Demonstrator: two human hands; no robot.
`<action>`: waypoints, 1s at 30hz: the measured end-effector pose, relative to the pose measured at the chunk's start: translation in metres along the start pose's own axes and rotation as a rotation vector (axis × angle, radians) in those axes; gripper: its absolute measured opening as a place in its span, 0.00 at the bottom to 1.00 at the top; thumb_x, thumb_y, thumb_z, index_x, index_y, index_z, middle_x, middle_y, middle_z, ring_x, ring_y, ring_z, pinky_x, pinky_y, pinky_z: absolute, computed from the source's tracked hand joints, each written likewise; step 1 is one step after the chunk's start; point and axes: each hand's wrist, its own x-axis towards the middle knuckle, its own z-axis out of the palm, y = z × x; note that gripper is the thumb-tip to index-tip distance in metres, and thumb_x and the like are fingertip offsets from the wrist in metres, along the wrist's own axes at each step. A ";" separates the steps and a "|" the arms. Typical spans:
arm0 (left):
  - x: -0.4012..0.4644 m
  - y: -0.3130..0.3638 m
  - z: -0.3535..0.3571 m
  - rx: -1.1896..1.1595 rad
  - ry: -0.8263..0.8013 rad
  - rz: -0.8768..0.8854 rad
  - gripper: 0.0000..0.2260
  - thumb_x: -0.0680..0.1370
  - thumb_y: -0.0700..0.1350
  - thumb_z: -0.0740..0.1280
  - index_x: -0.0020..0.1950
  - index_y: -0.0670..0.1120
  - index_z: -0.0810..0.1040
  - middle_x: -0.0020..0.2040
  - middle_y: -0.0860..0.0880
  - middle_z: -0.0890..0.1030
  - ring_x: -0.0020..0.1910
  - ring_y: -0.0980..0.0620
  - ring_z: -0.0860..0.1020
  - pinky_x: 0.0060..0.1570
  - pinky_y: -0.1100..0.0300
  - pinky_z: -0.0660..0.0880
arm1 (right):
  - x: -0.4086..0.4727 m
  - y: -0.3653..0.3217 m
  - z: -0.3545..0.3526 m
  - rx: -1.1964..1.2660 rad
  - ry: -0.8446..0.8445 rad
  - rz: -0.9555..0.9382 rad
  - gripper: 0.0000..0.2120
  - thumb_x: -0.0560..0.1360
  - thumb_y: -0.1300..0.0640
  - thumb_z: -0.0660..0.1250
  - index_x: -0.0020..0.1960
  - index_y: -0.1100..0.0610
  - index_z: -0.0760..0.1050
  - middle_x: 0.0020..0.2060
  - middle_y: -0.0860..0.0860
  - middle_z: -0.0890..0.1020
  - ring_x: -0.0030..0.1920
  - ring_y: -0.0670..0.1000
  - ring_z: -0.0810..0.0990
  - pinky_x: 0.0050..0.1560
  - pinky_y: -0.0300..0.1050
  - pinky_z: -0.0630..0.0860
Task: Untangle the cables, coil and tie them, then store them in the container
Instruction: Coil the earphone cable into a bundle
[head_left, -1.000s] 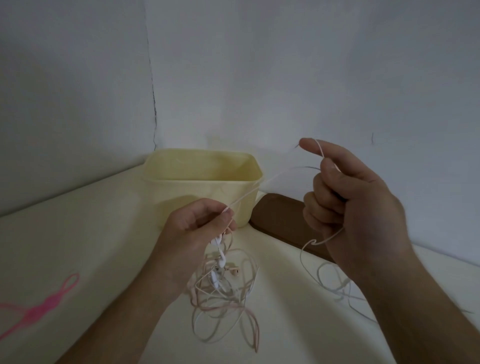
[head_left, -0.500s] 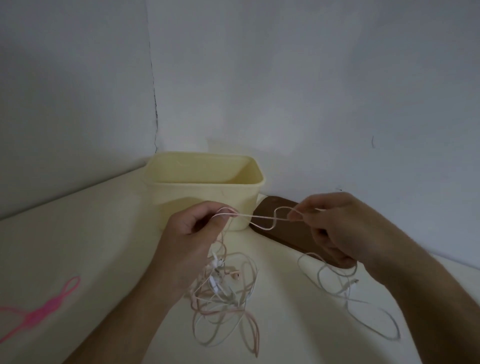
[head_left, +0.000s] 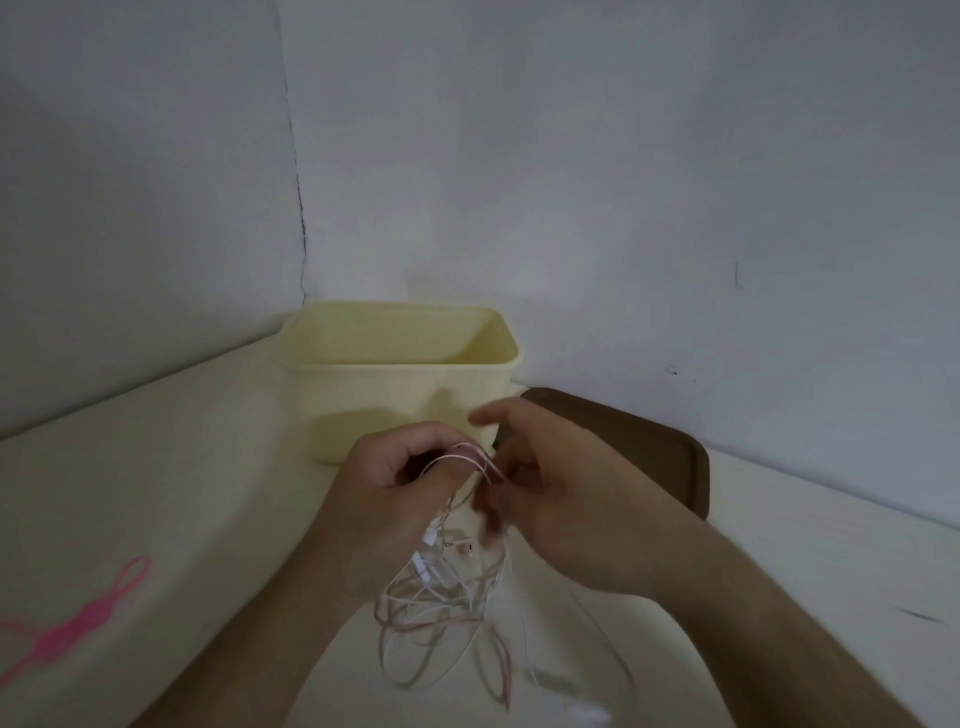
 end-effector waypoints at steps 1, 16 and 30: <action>0.000 0.000 0.000 -0.008 0.003 -0.005 0.04 0.79 0.42 0.73 0.47 0.48 0.87 0.41 0.39 0.83 0.39 0.40 0.79 0.42 0.54 0.74 | 0.001 0.000 0.000 0.013 0.033 0.017 0.15 0.82 0.61 0.64 0.65 0.47 0.77 0.41 0.46 0.86 0.39 0.40 0.83 0.44 0.43 0.81; 0.003 -0.002 0.003 -0.007 0.018 -0.193 0.10 0.76 0.37 0.76 0.53 0.50 0.83 0.48 0.48 0.87 0.44 0.49 0.85 0.43 0.60 0.80 | 0.002 0.005 -0.022 0.714 0.264 0.116 0.12 0.81 0.66 0.66 0.39 0.65 0.75 0.23 0.48 0.61 0.23 0.48 0.55 0.27 0.38 0.54; 0.006 -0.002 -0.005 -0.352 -0.069 -0.254 0.10 0.78 0.26 0.63 0.48 0.36 0.83 0.44 0.37 0.85 0.43 0.43 0.84 0.42 0.54 0.82 | 0.003 0.008 -0.027 0.812 0.385 0.121 0.22 0.81 0.66 0.61 0.31 0.54 0.60 0.26 0.51 0.58 0.25 0.49 0.53 0.28 0.39 0.52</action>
